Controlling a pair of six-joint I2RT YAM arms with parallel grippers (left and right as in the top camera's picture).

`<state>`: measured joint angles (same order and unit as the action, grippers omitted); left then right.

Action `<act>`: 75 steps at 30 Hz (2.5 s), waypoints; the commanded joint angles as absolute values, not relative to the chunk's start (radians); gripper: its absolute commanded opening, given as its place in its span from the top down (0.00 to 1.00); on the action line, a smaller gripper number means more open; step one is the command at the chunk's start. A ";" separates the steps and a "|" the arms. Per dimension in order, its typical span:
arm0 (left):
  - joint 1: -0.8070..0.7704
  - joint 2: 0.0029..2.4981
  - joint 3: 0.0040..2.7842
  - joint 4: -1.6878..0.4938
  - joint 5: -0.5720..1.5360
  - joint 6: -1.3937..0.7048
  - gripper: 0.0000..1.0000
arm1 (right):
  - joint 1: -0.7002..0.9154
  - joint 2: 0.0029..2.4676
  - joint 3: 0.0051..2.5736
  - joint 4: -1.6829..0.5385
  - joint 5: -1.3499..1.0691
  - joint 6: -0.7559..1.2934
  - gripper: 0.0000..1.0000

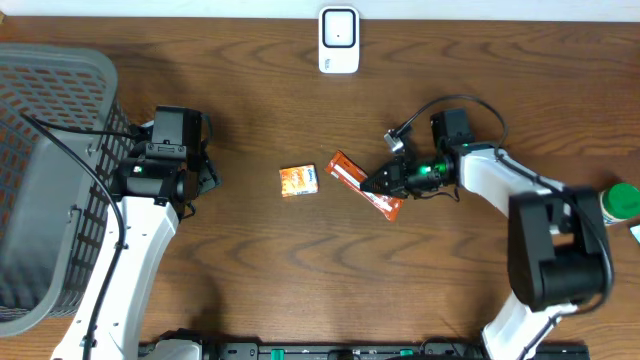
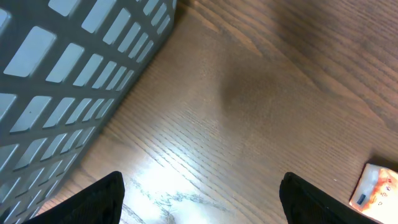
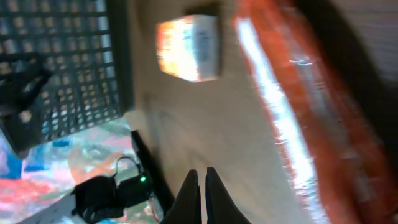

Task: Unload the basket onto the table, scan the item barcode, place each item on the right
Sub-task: 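Close the right gripper on the candy bar's end, then lift the candy bar with the right gripper up toward the scanner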

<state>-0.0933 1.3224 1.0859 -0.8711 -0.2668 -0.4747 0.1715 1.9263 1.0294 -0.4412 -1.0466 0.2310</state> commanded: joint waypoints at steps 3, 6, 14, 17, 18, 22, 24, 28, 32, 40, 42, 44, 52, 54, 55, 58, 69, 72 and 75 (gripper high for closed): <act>-0.091 1.325 1.085 -0.874 -0.270 -0.484 0.20 | 0.178 2.108 1.032 -0.403 -1.018 0.247 0.99; -0.091 1.325 1.085 -0.874 -0.270 -0.484 0.20 | 0.174 2.188 1.032 -0.392 -0.989 0.246 0.99; -0.091 1.325 1.085 -0.874 -0.270 -0.484 0.19 | 0.142 2.111 1.034 -0.416 -1.000 0.246 0.99; -0.091 1.325 1.085 -0.874 -0.270 -0.484 0.20 | 0.142 1.999 1.034 -0.437 -0.999 0.247 0.99; -0.091 1.325 1.085 -0.874 -0.270 -0.484 0.20 | 0.142 1.952 1.034 -0.437 -0.999 0.246 0.96; -0.091 1.325 1.085 -0.874 -0.270 -0.484 0.20 | 0.147 1.738 1.034 -0.435 -0.981 0.184 0.18; -0.091 1.325 1.085 -0.874 -0.270 -0.484 0.20 | 0.154 1.673 1.034 -0.435 -0.918 0.181 0.01; -0.091 1.325 1.085 -0.874 -0.270 -0.484 0.20 | 0.184 1.625 1.034 -0.435 -0.794 0.113 0.01; -0.091 1.325 1.085 -0.874 -0.270 -0.484 0.20 | 0.228 1.655 1.034 -0.442 -0.703 0.012 0.01; -0.091 1.325 1.085 -0.874 -0.270 -0.484 0.20 | 0.274 1.789 1.089 -0.482 -0.605 -0.124 0.01; -0.091 1.325 1.085 -0.874 -0.270 -0.484 0.20 | 0.280 1.829 1.121 -0.513 -0.580 -0.157 0.01; -0.091 1.325 1.085 -0.874 -0.270 -0.484 0.20 | 0.287 1.868 1.155 -0.540 -0.538 -0.184 0.01; -0.091 1.325 1.085 -0.874 -0.270 -0.484 0.20 | 0.327 1.987 1.252 -0.661 -0.420 -0.269 0.01; -0.091 1.325 1.085 -0.874 -0.270 -0.484 0.20 | 0.339 2.005 1.252 -0.679 -0.402 -0.289 0.03; -0.091 1.325 1.085 -0.874 -0.270 -0.484 0.20 | 0.343 2.014 1.252 -0.688 -0.392 -0.296 0.04; -0.091 1.325 1.085 -0.874 -0.270 -0.484 0.20 | 0.356 2.035 1.252 -0.697 -0.367 -0.300 0.05; -0.091 1.325 1.085 -0.874 -0.270 -0.484 0.20 | 0.427 2.113 1.252 -0.698 -0.339 -0.300 0.64; -0.091 1.325 1.085 -0.874 -0.270 -0.484 0.19 | 0.428 2.127 1.252 -0.700 -0.319 -0.301 0.85; -0.091 1.325 1.085 -0.874 -0.270 -0.484 0.20 | 0.418 2.122 1.258 -0.698 -0.319 -0.300 0.99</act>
